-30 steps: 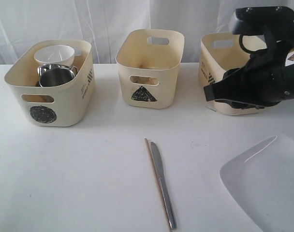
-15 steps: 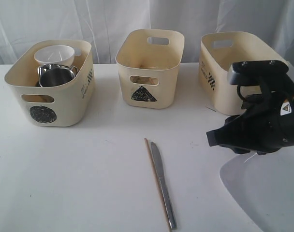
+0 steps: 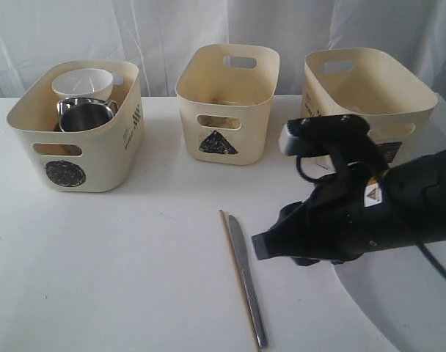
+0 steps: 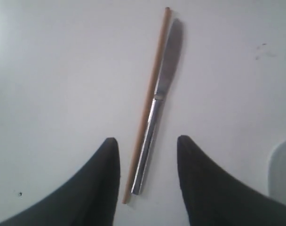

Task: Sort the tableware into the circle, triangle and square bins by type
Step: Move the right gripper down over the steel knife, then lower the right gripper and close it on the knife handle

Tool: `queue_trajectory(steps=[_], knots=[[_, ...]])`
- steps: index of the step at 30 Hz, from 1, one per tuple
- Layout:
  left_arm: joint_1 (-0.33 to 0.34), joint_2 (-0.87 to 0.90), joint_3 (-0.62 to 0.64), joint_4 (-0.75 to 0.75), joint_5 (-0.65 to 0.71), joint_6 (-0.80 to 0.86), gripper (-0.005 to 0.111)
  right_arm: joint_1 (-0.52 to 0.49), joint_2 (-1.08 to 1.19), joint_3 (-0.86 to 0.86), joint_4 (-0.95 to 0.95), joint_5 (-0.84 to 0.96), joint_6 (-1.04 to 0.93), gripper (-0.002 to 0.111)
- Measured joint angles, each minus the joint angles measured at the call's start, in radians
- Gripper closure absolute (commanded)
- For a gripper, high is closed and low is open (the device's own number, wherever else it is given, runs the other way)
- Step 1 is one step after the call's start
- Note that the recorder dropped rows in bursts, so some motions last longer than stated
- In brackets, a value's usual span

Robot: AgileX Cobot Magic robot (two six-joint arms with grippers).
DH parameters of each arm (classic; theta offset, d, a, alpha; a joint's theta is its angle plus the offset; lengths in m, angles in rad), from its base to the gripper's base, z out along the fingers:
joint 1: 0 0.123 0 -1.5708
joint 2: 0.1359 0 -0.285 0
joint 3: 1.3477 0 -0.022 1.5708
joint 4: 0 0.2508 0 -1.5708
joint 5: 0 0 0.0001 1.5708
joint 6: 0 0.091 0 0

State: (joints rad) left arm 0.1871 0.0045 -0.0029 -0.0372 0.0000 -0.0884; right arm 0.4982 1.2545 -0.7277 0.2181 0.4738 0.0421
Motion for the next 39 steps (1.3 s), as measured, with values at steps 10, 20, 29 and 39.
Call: queue_trajectory(steps=[10,20,29,39], knots=[[0.000,0.000,0.000,0.000,0.000,0.000,0.060,0.060,0.223,-0.126,-0.016,0.039,0.009,0.070],[0.000,0.000,0.000,0.000,0.000,0.000,0.060,0.091,0.358,-0.213,-0.085,0.110,0.010,0.070],[0.000,0.000,0.000,0.000,0.000,0.000,0.060,0.134,0.459,-0.282,-0.106,0.160,0.010,0.070],[0.000,0.000,0.000,0.000,0.000,0.000,0.060,0.140,0.538,-0.300,-0.133,0.176,0.010,0.070]])
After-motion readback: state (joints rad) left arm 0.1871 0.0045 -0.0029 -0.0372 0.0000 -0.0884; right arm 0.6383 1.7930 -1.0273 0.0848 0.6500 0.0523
